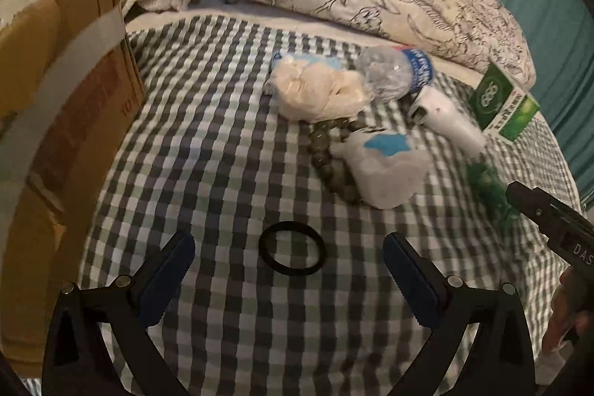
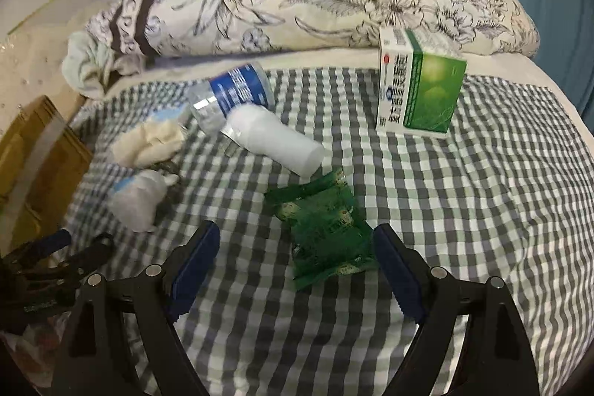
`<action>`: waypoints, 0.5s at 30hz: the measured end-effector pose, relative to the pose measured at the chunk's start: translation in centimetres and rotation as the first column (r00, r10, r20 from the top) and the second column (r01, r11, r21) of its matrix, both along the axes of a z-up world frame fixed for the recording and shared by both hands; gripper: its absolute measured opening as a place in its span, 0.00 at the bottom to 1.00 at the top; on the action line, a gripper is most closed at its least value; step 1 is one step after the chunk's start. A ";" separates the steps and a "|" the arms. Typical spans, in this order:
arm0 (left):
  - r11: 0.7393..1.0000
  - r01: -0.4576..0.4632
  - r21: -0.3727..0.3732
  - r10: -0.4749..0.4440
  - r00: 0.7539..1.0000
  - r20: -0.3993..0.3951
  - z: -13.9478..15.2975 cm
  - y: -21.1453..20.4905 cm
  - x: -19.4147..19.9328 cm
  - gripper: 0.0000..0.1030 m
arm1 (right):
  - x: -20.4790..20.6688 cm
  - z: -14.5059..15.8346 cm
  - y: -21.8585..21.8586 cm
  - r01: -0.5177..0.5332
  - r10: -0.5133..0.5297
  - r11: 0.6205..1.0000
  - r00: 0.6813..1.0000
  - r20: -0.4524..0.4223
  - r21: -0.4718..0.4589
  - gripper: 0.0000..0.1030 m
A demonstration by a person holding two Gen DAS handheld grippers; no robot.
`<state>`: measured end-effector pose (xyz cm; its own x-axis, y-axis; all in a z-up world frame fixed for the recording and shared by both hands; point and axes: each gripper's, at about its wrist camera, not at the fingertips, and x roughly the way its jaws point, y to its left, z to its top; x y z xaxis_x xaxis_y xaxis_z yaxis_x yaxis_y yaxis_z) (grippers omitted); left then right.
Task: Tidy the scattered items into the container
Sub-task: 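Grasp the green candy packet with the right gripper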
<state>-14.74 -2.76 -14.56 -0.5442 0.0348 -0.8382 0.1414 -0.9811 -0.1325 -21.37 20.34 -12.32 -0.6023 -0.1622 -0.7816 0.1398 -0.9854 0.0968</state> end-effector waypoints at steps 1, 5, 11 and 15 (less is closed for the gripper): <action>1.000 -0.003 0.002 0.003 1.000 0.006 -0.4 -0.1 -0.1 1.00 | -0.2 -0.4 -0.1 0.003 -0.003 1.000 1.000 0.007 0.005 0.82; 1.000 -0.018 0.011 0.017 0.999 0.029 -2.0 -0.3 -0.8 1.00 | -1.0 -1.8 0.0 0.012 -0.013 1.000 0.999 0.040 0.015 0.82; 0.996 0.046 -0.071 -0.045 0.999 0.010 -2.0 0.9 -1.1 0.77 | -1.6 -3.0 -0.5 0.003 -0.009 0.996 0.998 0.063 0.085 0.63; 0.996 0.050 -0.079 -0.050 0.999 0.003 -1.5 0.6 -1.0 0.30 | -1.5 -3.1 -0.6 -0.010 0.004 0.995 0.998 0.063 0.095 0.45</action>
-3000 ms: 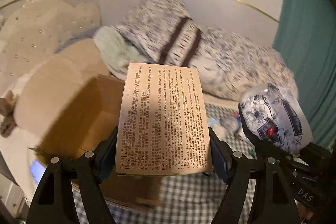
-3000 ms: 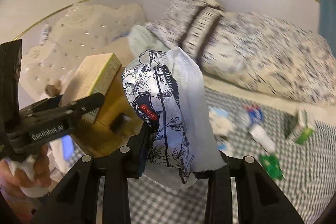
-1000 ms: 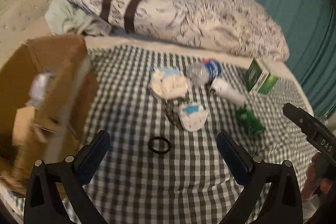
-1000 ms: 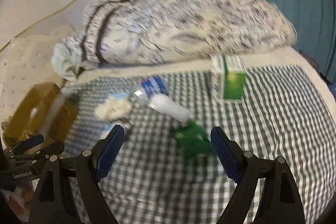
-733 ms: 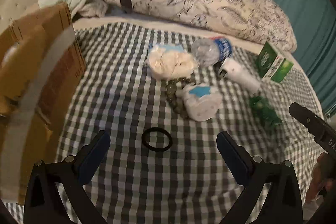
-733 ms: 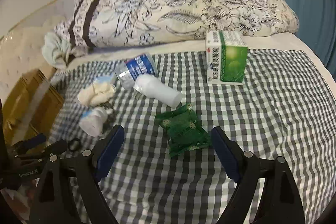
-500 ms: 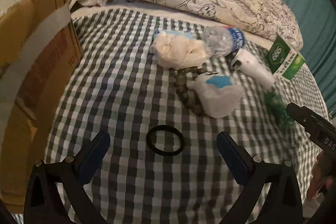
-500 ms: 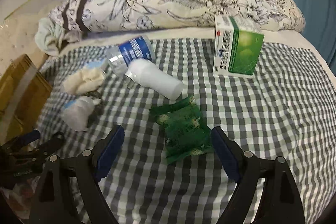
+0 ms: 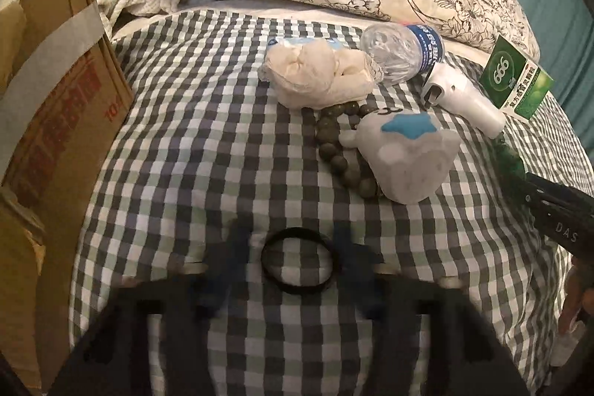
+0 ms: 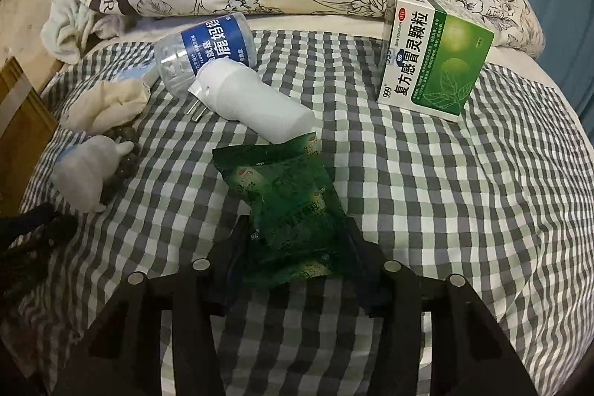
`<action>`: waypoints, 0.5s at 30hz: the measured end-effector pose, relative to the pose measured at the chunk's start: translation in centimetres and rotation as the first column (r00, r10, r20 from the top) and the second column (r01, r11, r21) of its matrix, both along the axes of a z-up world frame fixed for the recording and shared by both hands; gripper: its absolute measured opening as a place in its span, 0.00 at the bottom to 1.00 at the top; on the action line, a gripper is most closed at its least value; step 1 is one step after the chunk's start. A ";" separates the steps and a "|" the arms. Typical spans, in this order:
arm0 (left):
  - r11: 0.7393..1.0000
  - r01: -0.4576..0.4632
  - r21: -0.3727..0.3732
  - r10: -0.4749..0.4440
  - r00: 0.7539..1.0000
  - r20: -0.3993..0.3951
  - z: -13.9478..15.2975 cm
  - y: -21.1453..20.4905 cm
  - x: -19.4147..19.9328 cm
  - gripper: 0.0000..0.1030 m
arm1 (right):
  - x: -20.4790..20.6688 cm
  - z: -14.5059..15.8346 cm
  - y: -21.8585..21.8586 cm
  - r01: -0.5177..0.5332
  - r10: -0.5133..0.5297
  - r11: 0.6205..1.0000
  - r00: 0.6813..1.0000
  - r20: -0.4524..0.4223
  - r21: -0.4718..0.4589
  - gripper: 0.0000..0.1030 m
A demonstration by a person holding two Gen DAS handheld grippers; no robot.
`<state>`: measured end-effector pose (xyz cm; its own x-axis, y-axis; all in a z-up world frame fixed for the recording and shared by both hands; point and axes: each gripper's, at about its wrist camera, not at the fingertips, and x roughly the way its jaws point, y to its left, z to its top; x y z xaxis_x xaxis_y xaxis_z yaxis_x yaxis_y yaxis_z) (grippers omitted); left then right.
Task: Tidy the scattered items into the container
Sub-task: 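Grasp the green candy packet with the right gripper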
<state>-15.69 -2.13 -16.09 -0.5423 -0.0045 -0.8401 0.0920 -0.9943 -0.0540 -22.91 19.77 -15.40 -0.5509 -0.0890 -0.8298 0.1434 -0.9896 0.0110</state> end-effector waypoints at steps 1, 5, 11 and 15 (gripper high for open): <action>1.000 0.006 0.004 -0.006 1.000 0.003 0.1 -0.1 0.0 0.17 | 0.0 0.1 0.2 0.001 -0.001 1.000 1.000 0.001 -0.019 0.45; 0.999 0.027 0.029 -0.028 1.000 0.005 0.6 -0.2 0.4 0.06 | 0.5 0.6 0.7 0.007 -0.007 0.997 1.000 0.004 -0.078 0.30; 0.998 0.056 0.029 -0.055 0.998 -0.030 2.3 0.4 1.4 0.06 | 1.8 2.2 0.7 -0.007 0.005 0.996 1.000 -0.014 -0.094 0.25; 0.997 0.061 0.045 -0.060 0.998 -0.029 3.7 0.1 2.2 0.06 | 2.9 3.7 0.8 -0.008 0.003 0.993 0.999 -0.041 -0.117 0.24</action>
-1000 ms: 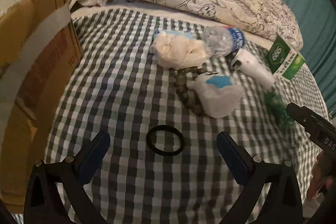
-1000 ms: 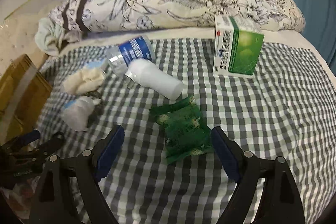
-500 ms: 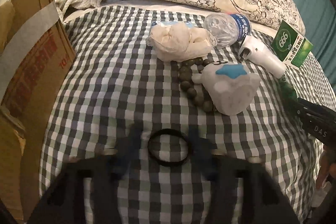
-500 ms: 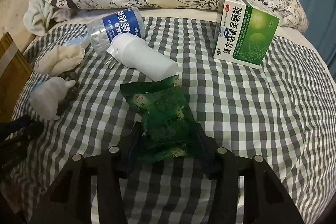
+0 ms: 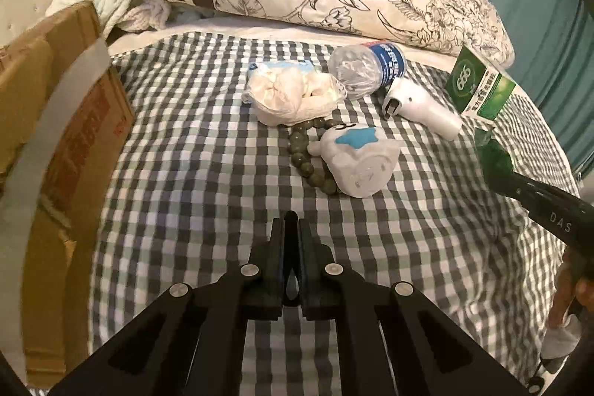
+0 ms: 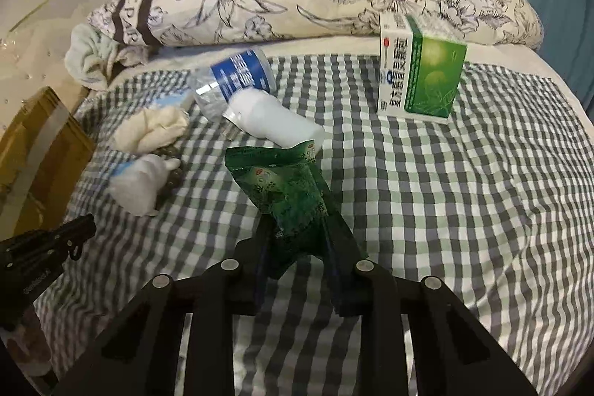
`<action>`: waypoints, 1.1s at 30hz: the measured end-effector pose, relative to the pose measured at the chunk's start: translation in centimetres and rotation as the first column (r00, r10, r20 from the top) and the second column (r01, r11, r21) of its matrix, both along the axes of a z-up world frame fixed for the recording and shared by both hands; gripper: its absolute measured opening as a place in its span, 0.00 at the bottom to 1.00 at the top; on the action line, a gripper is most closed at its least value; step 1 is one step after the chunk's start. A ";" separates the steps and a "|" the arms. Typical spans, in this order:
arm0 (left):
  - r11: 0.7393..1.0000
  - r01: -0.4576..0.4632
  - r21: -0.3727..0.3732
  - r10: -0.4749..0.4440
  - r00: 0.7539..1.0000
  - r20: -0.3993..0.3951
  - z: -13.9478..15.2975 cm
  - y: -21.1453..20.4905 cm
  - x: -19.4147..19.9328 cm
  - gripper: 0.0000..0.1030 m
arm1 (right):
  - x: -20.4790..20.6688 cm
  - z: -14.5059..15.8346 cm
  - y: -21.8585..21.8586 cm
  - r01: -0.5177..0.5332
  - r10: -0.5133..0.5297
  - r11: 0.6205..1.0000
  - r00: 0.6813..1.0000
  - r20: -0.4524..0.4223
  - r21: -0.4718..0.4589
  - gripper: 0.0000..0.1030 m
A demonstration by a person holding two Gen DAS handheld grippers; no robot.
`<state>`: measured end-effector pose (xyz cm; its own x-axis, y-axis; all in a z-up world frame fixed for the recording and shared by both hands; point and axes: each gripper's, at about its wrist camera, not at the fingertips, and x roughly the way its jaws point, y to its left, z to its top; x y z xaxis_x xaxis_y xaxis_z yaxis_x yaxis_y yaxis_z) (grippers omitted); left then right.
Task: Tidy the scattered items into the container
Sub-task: 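Grasp the green candy packet with the right gripper, then carry the green packet in the right gripper into the box and release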
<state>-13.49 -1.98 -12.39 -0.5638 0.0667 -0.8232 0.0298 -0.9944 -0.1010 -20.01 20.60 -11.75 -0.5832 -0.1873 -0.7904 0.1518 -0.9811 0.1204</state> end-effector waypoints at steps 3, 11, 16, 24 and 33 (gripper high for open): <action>1.000 0.007 -0.013 -0.007 1.000 -0.024 1.3 0.1 0.9 0.06 | 0.8 1.2 -0.2 -0.007 0.007 1.000 1.000 -0.021 -0.012 0.24; 1.000 -0.017 -0.009 0.016 0.997 -0.076 4.6 -0.7 3.9 0.06 | 3.2 4.5 -1.4 -0.051 0.049 0.998 0.996 -0.074 -0.026 0.24; 0.999 -0.048 0.008 0.048 0.991 -0.123 8.3 -2.4 5.4 0.06 | 5.2 7.3 -2.9 -0.097 0.091 0.994 0.988 -0.122 -0.046 0.24; 0.993 -0.113 0.021 0.115 0.958 -0.261 15.8 -6.9 7.6 0.06 | 7.2 12.3 -8.6 -0.219 0.205 0.974 0.958 -0.200 -0.052 0.24; 0.977 -0.214 0.021 0.212 0.939 -0.271 17.1 -14.3 8.8 0.06 | 6.6 15.6 -19.8 -0.397 0.371 0.916 0.895 -0.248 -0.062 0.24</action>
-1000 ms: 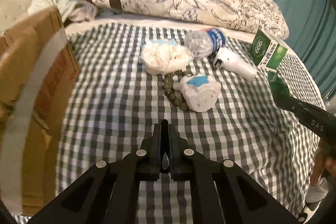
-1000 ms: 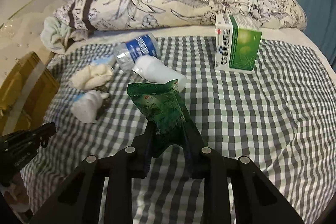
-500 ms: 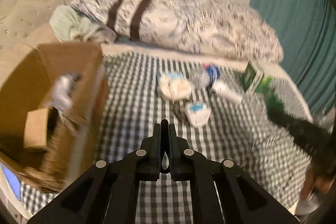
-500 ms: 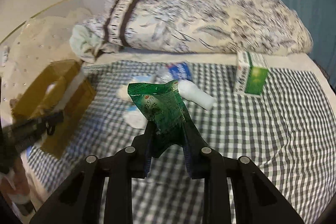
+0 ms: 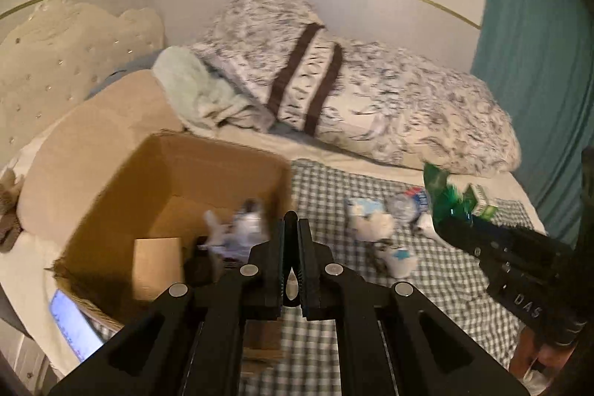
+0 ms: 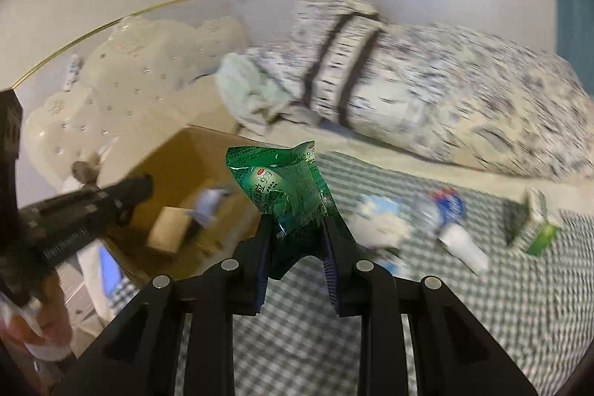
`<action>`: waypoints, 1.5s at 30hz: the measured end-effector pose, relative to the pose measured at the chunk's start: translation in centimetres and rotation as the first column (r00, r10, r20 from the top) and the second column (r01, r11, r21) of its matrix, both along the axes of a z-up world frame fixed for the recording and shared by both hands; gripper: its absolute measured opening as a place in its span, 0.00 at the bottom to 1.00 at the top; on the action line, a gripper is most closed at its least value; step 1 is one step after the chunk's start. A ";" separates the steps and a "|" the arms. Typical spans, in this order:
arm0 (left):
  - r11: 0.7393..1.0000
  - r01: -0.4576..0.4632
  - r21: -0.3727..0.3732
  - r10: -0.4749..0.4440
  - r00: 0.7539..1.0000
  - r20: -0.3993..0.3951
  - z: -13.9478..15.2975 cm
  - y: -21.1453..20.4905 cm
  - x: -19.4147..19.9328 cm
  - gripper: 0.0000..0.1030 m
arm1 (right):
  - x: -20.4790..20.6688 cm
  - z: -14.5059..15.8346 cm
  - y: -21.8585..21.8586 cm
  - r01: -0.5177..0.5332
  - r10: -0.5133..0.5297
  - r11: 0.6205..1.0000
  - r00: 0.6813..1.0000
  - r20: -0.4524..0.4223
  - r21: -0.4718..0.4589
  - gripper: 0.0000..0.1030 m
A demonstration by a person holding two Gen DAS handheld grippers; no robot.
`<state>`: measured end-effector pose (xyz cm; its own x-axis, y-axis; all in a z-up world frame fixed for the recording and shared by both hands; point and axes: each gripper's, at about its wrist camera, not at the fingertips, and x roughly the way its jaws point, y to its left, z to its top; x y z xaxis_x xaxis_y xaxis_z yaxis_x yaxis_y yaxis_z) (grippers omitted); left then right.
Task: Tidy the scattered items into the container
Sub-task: 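Carry the green packet in the right gripper into the box and release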
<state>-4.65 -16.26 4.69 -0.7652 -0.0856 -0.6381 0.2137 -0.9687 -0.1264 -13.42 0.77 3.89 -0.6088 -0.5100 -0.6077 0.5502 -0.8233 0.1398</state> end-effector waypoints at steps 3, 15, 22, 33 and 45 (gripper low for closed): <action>0.999 -0.045 0.001 0.045 0.999 0.016 -0.9 -2.9 0.0 0.06 | -0.5 0.2 -3.9 -0.061 0.061 0.998 0.998 0.000 -0.006 0.24; 0.994 -0.102 0.039 0.097 0.989 0.110 -5.8 -9.4 -1.6 0.06 | -5.1 -4.0 -14.8 -0.176 0.177 0.984 0.978 0.110 -0.016 0.24; 0.991 -0.114 0.073 0.105 0.987 0.122 -6.5 -9.2 -1.8 0.93 | -6.5 -4.5 -13.6 -0.076 0.082 0.996 0.990 0.117 -0.056 0.59; 0.987 -0.115 0.114 0.101 0.987 0.122 -5.6 -5.7 -2.1 0.94 | -5.7 -3.1 -5.5 0.018 -0.010 0.994 0.997 0.075 -0.104 0.60; 0.996 -0.013 0.087 0.004 0.994 0.109 -4.8 4.1 -2.9 0.98 | -3.0 -6.7 10.7 0.215 -0.215 0.976 0.977 0.006 -0.024 0.70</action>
